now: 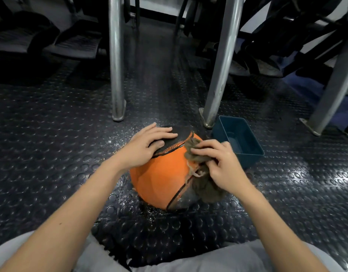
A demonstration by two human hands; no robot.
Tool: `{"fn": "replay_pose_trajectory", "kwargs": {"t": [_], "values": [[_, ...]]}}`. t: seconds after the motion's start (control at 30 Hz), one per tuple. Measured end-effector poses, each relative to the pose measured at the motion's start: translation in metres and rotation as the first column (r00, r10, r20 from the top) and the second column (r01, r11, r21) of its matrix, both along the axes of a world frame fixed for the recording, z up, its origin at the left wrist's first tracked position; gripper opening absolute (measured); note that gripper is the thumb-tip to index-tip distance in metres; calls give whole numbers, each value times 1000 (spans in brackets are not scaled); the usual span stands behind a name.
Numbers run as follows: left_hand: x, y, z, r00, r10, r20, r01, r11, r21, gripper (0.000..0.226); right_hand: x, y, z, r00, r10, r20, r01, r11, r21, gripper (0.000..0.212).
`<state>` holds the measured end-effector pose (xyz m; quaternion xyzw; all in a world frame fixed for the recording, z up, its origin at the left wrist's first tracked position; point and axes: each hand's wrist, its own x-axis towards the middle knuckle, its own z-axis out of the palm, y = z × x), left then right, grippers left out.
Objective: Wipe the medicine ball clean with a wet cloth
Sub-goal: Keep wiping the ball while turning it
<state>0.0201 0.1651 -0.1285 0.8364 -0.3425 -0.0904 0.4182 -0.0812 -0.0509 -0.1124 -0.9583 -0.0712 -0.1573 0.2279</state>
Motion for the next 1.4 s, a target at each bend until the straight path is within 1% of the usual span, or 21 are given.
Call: {"fn": "replay_pose_trajectory", "kwargs": {"t": [0.13, 0.2, 0.27, 0.3, 0.37, 0.43, 0.5, 0.57, 0.63, 0.7, 0.8, 0.87, 0.93, 1.0, 1.03, 1.1, 1.13, 1.2, 1.23, 1.3, 1.4], "values": [[-6, -8, -4, 976, 217, 11, -214, 971, -102, 44, 3, -28, -8, 970, -220, -98, 223, 975, 16, 52], [-11, -10, -3, 955, 289, -60, -295, 942, -160, 36, 3, -30, 1, 962, -267, -46, 270, 959, 83, 51], [-16, -15, -3, 919, 372, -132, -392, 900, -190, 18, 2, -16, 8, 980, -192, 50, 185, 974, 130, 51], [-20, -18, -5, 895, 424, -137, -444, 875, -191, 18, 0, -6, 9, 990, -114, 85, 102, 987, 126, 51], [-28, -23, -10, 846, 525, -93, -533, 827, -181, 40, 1, 7, 0, 996, 31, 78, -37, 997, 73, 52], [-30, -24, -15, 817, 574, -56, -574, 801, -171, 40, 9, -1, -14, 1000, 18, 23, -18, 1000, 17, 54], [-28, -20, -16, 830, 553, -78, -558, 814, -163, 42, 17, -22, -18, 985, -175, 3, 175, 985, 9, 54], [-24, -16, -16, 860, 502, -94, -511, 844, -162, 54, 16, -36, -5, 942, -335, 26, 333, 941, 55, 53], [-18, -11, -14, 881, 457, -119, -472, 863, -182, 62, 14, -29, 15, 943, -285, 172, 270, 957, 106, 53], [-16, -10, -14, 901, 410, -139, -431, 882, -190, 61, 9, -9, 25, 958, -125, 260, 102, 990, 100, 52], [-16, -9, -13, 929, 345, -132, -365, 911, -191, 47, 12, 6, 4, 986, 66, 156, -79, 994, 76, 56], [-15, -11, -11, 948, 291, -129, -311, 933, -183, 40, 17, -9, -20, 998, 30, 48, -35, 994, 106, 59], [-17, -14, -10, 959, 259, -113, -274, 949, -157, 35, 22, -32, -30, 985, -172, -12, 172, 980, 99, 59], [-20, -17, -9, 963, 256, -84, -267, 950, -161, 35, 23, -45, -23, 945, -327, 8, 325, 942, 86, 59], [-19, -19, -10, 964, 256, -67, -264, 949, -173, 37, 21, -42, -14, 945, -320, 72, 312, 944, 106, 58], [-18, -19, -11, 963, 261, -71, -270, 945, -184, 39, 18, -23, 3, 968, -166, 189, 145, 982, 121, 54], [-17, -20, -12, 961, 262, -84, -273, 944, -184, 40, 15, -11, 7, 979, -62, 195, 40, 993, 111, 55], [-15, -21, -11, 961, 256, -106, -272, 942, -194, 43, 12, 1, 4, 992, 81, 101, -93, 988, 120, 60], [-15, -21, -10, 962, 248, -115, -267, 943, -200, 44, 14, -6, -6, 995, 88, 40, -93, 987, 129, 62], [-14, -20, -9, 964, 237, -119, -257, 947, -192, 46, 19, -35, -29, 999, -20, -34, 25, 984, 175, 68], [-12, -18, -9, 963, 232, -137, -255, 949, -183, 46, 19, -53, -20, 972, -233, -23, 233, 950, 208, 70]]}}
